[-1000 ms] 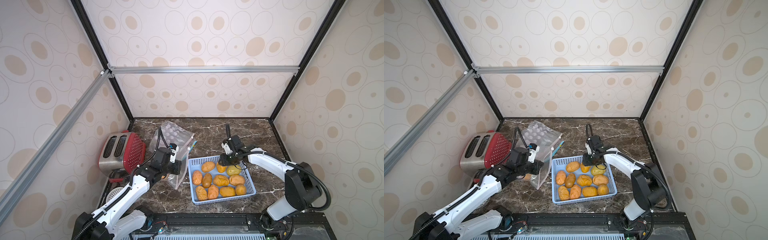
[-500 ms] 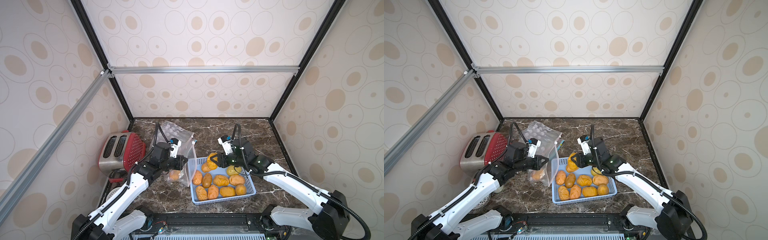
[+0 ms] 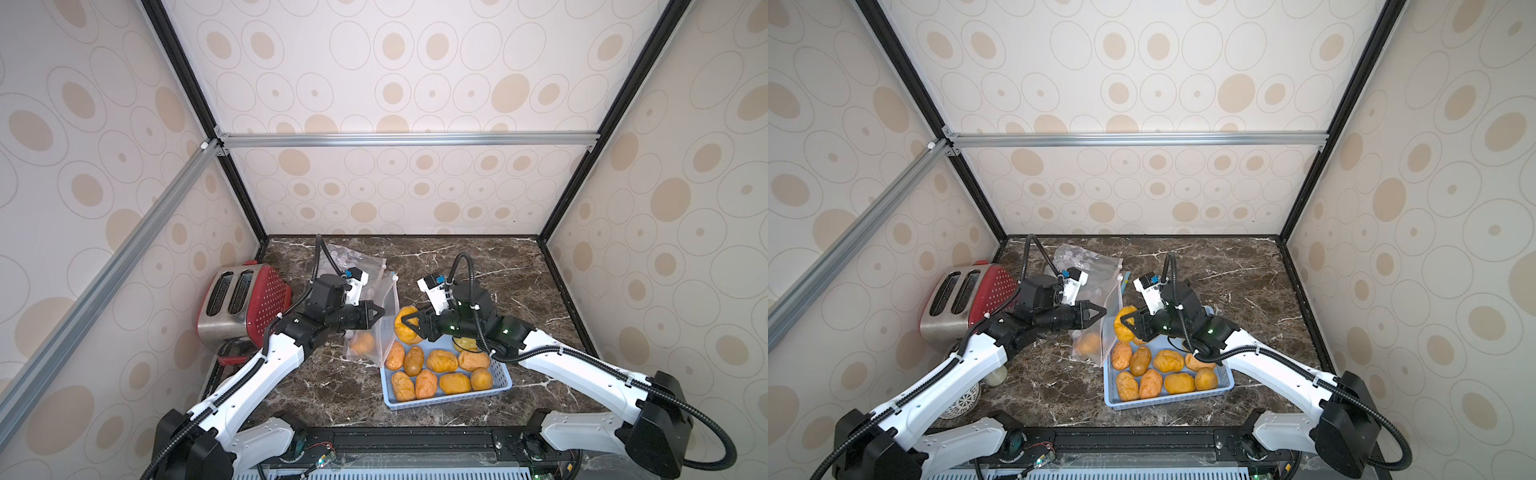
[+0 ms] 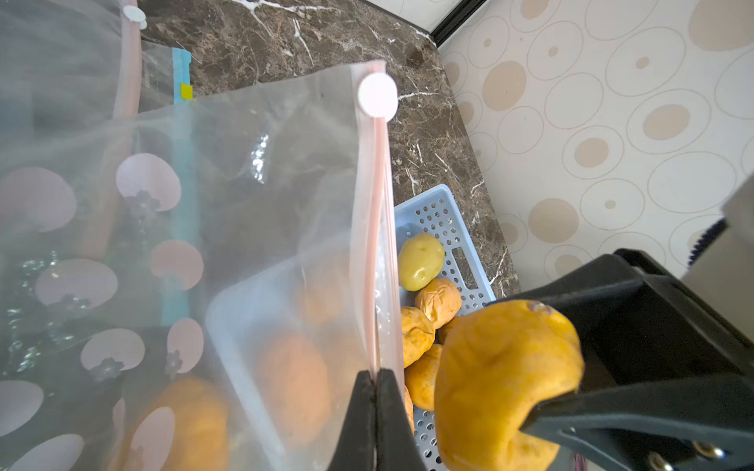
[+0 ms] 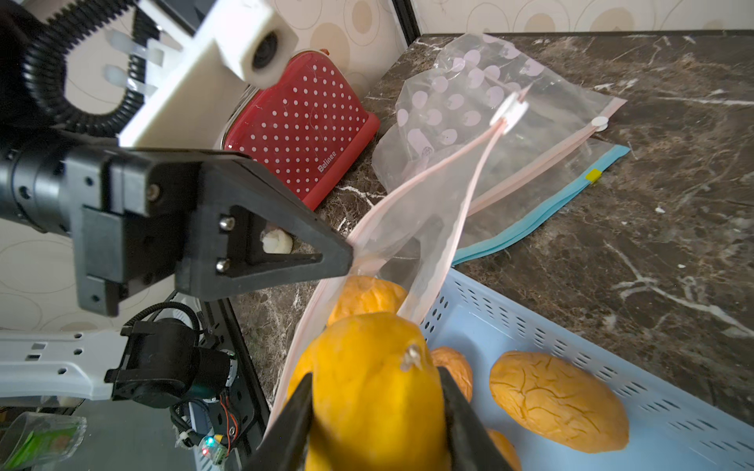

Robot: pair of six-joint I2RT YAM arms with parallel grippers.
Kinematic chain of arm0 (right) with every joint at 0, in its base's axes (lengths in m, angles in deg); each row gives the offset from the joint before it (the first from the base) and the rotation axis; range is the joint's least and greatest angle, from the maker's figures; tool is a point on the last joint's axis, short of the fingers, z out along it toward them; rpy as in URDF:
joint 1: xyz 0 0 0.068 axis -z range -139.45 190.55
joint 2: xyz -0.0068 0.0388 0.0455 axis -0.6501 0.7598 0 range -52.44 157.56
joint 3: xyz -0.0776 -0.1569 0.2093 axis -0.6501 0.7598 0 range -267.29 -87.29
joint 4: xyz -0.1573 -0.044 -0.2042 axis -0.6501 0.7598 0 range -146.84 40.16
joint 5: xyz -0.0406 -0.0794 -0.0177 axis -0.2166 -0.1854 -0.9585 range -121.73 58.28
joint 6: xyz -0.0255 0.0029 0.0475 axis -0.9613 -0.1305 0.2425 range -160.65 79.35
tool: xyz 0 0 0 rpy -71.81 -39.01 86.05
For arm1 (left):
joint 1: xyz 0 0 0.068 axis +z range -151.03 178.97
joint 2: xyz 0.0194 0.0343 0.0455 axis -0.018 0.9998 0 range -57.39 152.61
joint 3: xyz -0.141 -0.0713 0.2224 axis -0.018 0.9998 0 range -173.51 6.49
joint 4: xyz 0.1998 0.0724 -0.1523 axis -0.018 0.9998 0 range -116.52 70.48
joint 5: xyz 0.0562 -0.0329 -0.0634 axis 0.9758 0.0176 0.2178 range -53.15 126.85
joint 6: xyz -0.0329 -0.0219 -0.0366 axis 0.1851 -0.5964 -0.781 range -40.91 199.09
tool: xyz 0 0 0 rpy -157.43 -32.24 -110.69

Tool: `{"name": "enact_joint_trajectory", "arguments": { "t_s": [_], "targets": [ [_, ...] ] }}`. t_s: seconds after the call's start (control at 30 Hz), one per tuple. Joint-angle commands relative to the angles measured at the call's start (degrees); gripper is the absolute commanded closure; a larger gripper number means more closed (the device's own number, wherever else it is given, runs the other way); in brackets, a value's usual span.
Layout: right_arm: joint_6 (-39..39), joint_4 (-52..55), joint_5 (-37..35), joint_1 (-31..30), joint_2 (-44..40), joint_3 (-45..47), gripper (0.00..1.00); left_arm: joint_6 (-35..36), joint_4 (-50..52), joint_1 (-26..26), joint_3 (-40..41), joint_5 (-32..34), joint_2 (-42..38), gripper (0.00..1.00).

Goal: Put the potatoes into a zipper bag and zip it
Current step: Place the potato into the zipper food storage bag.

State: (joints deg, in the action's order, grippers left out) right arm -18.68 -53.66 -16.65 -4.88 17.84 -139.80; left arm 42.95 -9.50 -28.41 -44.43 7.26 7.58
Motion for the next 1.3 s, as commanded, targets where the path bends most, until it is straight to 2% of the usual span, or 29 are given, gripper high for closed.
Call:
{"name": "enact_joint_trajectory", "arguments": {
  "t_s": [0.0,0.23,0.43,0.73,1.0,1.27],
  "targets": [
    [-0.49,-2.83,-2.96,-0.29,-3.24,1.41,0.60,-0.84,-2.69,0.29,-2.70,-1.42,1.31,1.00],
    [-0.69,-7.01,-3.02,-0.35,-5.08,2.55,0.60,-1.38,-5.52,0.61,-2.50,-3.10,3.97,1.00],
    [0.61,-11.35,1.75,-0.49,-3.55,2.77,0.60,-2.00,-6.29,0.57,-2.44,-3.64,4.28,1.00],
    [3.13,-10.98,0.97,-0.81,4.11,-1.23,0.61,-2.78,-6.62,0.66,-1.84,-4.14,3.61,1.00],
    [1.49,-11.94,-2.49,-0.91,9.52,-1.72,0.61,-4.36,-6.88,0.62,-1.83,-3.96,1.10,1.00],
    [2.15,-11.30,-2.25,-0.93,13.85,-3.49,0.61,-4.99,-6.69,0.75,-1.39,-4.12,-1.06,1.00]
  ]
}}
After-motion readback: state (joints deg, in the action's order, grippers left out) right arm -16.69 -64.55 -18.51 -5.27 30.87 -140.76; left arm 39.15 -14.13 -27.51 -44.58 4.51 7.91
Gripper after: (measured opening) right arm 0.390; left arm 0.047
